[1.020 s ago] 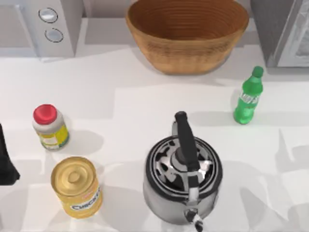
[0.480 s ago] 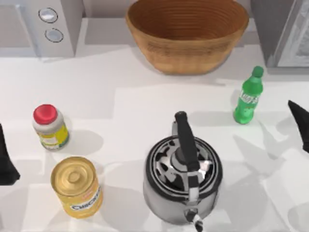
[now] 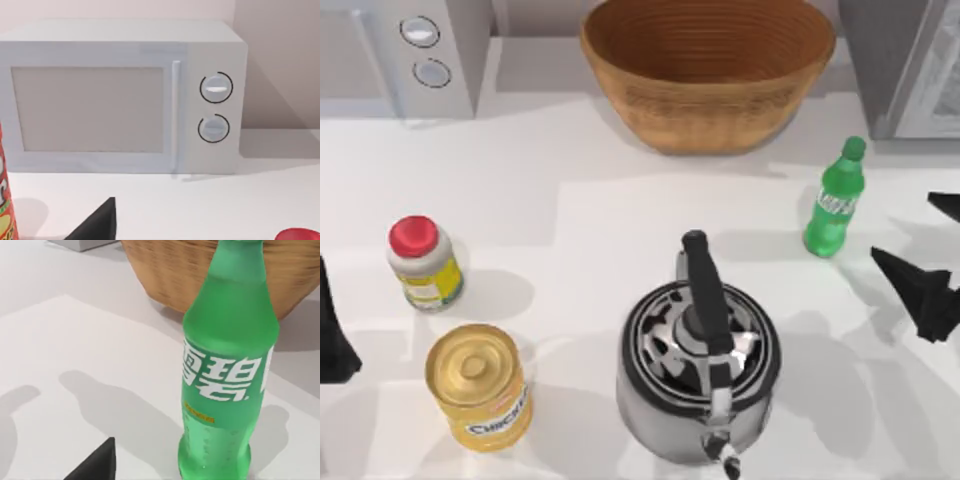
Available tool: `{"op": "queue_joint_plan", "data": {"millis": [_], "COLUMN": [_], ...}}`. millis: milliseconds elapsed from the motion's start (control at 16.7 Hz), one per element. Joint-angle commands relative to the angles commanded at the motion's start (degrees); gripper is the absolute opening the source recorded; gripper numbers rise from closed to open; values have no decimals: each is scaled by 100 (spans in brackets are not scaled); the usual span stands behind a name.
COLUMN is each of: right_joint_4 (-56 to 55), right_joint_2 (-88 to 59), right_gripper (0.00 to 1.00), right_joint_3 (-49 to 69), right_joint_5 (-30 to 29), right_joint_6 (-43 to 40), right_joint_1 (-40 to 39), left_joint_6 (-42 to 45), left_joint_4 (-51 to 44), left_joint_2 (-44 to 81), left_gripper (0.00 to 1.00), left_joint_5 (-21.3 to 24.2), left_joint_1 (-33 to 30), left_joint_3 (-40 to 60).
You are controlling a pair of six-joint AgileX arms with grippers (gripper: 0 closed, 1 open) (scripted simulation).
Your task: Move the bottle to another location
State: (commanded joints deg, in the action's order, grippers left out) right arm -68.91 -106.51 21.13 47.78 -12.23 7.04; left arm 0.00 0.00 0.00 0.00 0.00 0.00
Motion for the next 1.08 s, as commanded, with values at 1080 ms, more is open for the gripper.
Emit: {"op": "queue_joint_plan", "data": {"millis": [1080], "right_joint_4": [-177], "right_joint_2": [-1435], "right_gripper": [100], "right_joint_3": [1501], "right_joint_5": [-853], "right_joint_6": [340], "right_joint_1": [-1006], "left_joint_6": [0], "left_joint_4": [0], "left_joint_2": [0], "left_gripper": [100], "left_joint_5": [0], "left_joint_1": [0], "left_joint_3": [0]}}
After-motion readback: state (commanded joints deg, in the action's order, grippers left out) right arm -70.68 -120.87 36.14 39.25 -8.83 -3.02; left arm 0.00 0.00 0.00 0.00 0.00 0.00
